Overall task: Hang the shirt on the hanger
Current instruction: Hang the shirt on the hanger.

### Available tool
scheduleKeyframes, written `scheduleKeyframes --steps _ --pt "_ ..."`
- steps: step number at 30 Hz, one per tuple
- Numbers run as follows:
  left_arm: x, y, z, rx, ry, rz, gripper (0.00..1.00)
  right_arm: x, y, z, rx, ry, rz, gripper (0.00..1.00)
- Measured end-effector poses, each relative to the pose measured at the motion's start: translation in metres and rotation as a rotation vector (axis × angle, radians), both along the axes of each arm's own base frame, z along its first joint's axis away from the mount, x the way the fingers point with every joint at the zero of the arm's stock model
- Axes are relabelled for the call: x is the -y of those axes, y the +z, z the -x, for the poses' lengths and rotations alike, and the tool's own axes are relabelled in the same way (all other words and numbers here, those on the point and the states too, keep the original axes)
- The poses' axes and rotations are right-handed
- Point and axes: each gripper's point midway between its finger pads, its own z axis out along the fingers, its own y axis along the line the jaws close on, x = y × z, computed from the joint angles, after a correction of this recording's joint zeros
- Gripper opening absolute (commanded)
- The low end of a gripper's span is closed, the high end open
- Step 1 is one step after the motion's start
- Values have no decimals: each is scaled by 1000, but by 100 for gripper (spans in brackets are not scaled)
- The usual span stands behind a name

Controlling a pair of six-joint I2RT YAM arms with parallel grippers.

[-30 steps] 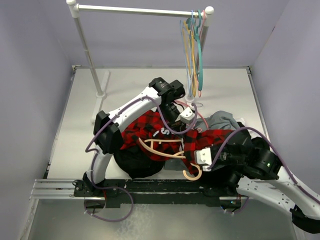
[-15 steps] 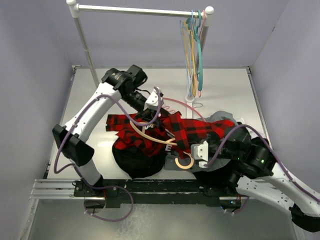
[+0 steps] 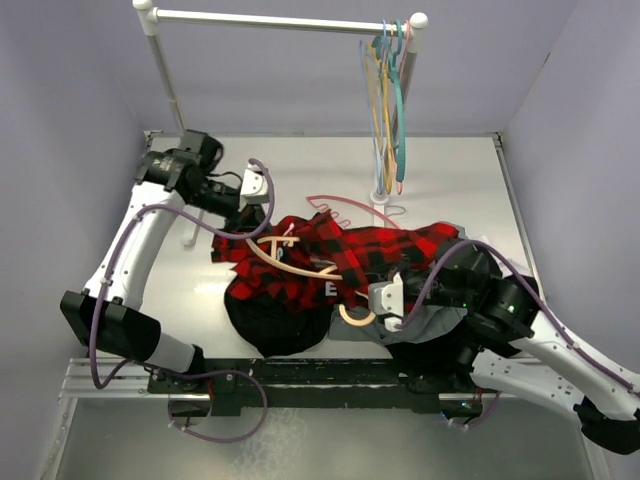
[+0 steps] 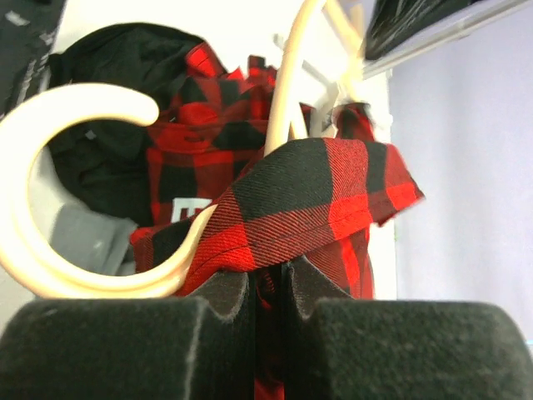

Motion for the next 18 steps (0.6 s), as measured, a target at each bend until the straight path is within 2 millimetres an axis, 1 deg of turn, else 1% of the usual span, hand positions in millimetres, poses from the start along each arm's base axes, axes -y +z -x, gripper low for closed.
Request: scheduleKeyframes --steps 1,2,3,4,6,8,9,13,14,15,16,17,18 --pt "-10 -3 -5 3 36 -13 0 2 -1 2 -2 0 4 0" --pt "-32 -12 -18 23 114 -66 0 9 -5 7 -16 -1 19 0" --pt "-47 -18 -28 34 168 -99 0 14 -7 11 -21 -1 24 0" --pt "-69 -26 -40 34 241 -133 0 19 -7 15 -24 -1 21 0" --pt "-95 -39 -51 28 323 -187 0 23 -5 21 -28 11 7 0" --pt "-112 -45 -54 22 368 -222 0 19 -5 26 -40 38 -15 0" --pt "-117 -46 -56 25 381 -228 0 16 -8 27 -48 50 -16 0" --pt "-132 -43 -54 17 422 -222 0 -8 -36 26 -118 117 -8 0" --pt "-134 -40 -51 12 427 -210 16 -14 -43 25 -133 133 -3 0" --pt "-134 -38 -50 12 421 -197 36 -19 -47 25 -147 150 4 0" --pt "-132 -33 -47 20 404 -175 53 -25 -53 24 -163 171 18 0" --pt "-126 -27 -43 22 382 -139 67 -30 -59 23 -180 194 37 0" --pt "-121 -22 -40 25 365 -104 77 -34 -63 23 -189 212 52 0"
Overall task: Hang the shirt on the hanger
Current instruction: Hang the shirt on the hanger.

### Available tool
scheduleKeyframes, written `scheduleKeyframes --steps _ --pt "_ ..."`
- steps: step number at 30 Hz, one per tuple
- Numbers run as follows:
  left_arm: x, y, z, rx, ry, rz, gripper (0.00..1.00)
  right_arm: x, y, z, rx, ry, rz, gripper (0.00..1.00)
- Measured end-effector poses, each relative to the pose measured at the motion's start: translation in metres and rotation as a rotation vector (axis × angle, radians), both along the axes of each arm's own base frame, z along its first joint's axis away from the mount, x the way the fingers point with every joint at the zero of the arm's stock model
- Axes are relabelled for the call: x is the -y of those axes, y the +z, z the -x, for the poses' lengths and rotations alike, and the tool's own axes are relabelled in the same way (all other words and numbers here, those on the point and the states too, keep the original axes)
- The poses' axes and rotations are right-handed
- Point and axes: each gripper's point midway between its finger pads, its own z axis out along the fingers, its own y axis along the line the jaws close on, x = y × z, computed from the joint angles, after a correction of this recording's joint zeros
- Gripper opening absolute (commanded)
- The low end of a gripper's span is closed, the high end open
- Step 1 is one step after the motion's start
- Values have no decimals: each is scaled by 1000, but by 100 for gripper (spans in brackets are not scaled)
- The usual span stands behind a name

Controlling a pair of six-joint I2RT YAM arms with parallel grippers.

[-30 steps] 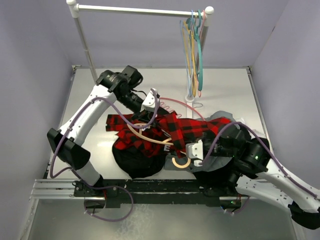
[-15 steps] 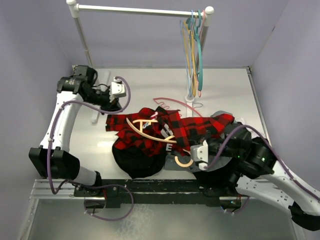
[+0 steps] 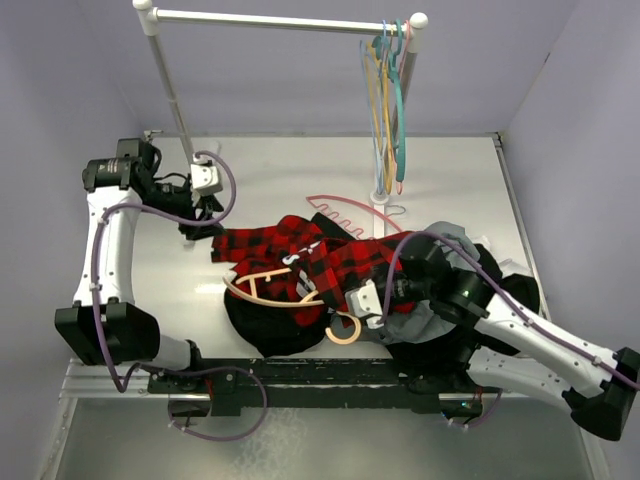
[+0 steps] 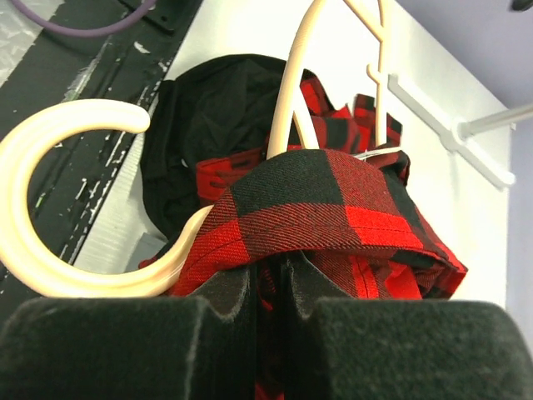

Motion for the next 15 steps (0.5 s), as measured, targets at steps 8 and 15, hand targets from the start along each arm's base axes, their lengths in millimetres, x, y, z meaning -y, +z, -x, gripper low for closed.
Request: scheduleKeyframes --steps 8,15 --pt "94 22 53 -6 -361 179 100 -6 7 13 -27 117 36 0" --pt "135 1 60 0 -543 153 100 -6 34 22 -25 168 14 0"
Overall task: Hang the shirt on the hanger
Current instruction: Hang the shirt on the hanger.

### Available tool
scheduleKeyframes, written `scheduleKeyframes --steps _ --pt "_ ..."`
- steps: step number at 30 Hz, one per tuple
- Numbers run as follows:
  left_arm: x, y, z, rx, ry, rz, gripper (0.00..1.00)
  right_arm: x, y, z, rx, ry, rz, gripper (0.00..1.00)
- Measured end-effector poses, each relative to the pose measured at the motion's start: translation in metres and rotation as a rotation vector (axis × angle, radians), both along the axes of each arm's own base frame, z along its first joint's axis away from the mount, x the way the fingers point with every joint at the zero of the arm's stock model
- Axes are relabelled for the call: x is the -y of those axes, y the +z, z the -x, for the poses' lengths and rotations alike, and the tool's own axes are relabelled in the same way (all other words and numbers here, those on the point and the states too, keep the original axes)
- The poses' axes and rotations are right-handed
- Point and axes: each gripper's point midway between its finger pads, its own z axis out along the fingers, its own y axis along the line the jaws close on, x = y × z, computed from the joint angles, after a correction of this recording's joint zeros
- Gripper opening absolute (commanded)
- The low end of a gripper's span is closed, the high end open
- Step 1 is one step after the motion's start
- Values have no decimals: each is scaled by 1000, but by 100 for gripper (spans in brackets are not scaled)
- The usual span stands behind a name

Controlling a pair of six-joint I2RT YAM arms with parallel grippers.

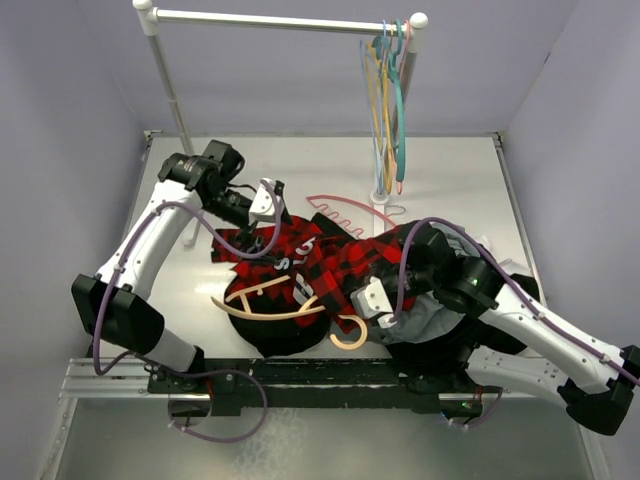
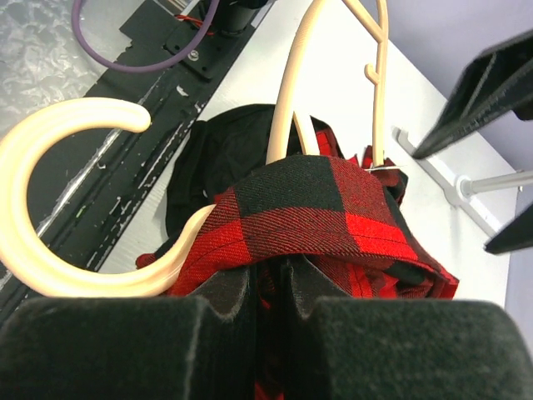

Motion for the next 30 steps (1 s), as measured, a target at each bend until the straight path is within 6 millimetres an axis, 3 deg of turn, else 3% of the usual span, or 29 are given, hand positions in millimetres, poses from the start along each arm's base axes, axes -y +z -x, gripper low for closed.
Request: scheduleKeyframes --steps 5,8,12,21,30 --pt "18 -5 -16 170 -30 -53 100 2 -6 2 -22 3 25 0" --pt "33 -6 -15 237 -69 -67 99 1 -8 2 -27 2 31 0" --pt "38 -6 -12 270 -101 -68 98 1 -9 1 -30 2 33 0" --pt "44 -18 11 217 -240 -75 93 1 -9 0 -38 -9 36 0" --pt "66 -15 35 139 -352 -50 73 0 -14 -2 -44 -19 38 0"
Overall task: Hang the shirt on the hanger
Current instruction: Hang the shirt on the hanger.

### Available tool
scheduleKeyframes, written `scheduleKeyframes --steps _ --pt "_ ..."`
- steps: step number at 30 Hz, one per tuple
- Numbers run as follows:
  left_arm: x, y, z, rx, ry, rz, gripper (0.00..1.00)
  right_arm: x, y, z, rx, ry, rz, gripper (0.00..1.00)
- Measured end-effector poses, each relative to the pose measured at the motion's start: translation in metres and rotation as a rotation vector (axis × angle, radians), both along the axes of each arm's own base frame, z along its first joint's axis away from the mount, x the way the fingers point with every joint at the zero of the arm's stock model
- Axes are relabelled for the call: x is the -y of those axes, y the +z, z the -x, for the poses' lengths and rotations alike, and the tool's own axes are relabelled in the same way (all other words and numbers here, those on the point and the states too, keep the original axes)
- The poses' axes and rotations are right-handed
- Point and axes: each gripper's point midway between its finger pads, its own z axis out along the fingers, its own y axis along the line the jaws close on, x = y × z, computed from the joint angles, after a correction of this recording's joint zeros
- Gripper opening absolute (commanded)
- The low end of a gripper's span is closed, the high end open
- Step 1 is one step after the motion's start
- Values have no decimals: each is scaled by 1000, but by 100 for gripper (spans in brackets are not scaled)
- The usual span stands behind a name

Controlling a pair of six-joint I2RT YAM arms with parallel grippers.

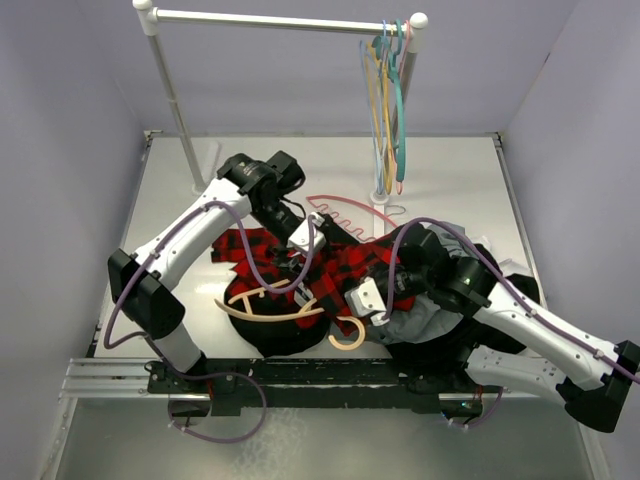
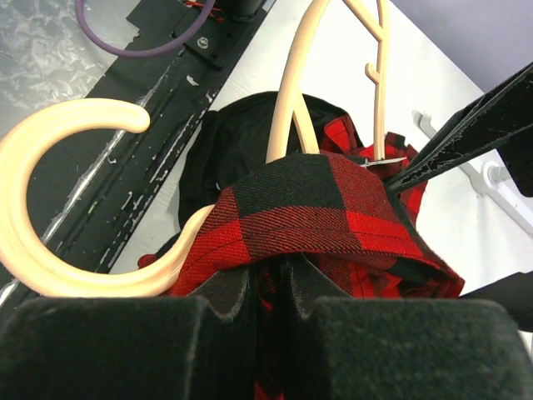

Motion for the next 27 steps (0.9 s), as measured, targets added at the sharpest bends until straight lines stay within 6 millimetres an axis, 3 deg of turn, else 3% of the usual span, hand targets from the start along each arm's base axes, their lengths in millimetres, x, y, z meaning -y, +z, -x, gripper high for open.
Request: scheduleKeyframes --steps 2,6,11,17,22,24,27 --pt "7 1 9 -21 -30 3 68 0 -3 -1 2 -6 4 0" --pt "13 3 23 -48 -66 6 43 -1 -2 -4 12 -14 0 0" --pt "14 4 29 -63 -80 7 0 -1 -2 -4 14 -14 -2 0" --pt "10 -3 28 -48 -77 -26 0 -1 -4 -9 24 -34 1 0" --pt "-4 -4 13 -8 11 -90 0 -7 -4 -28 18 -157 -36 3" --pt "-19 2 -1 4 90 -81 0 -12 -5 -37 -8 -206 -44 11" --pt "-45 13 -16 16 208 -66 0 -27 -8 -49 -39 -233 -61 13"
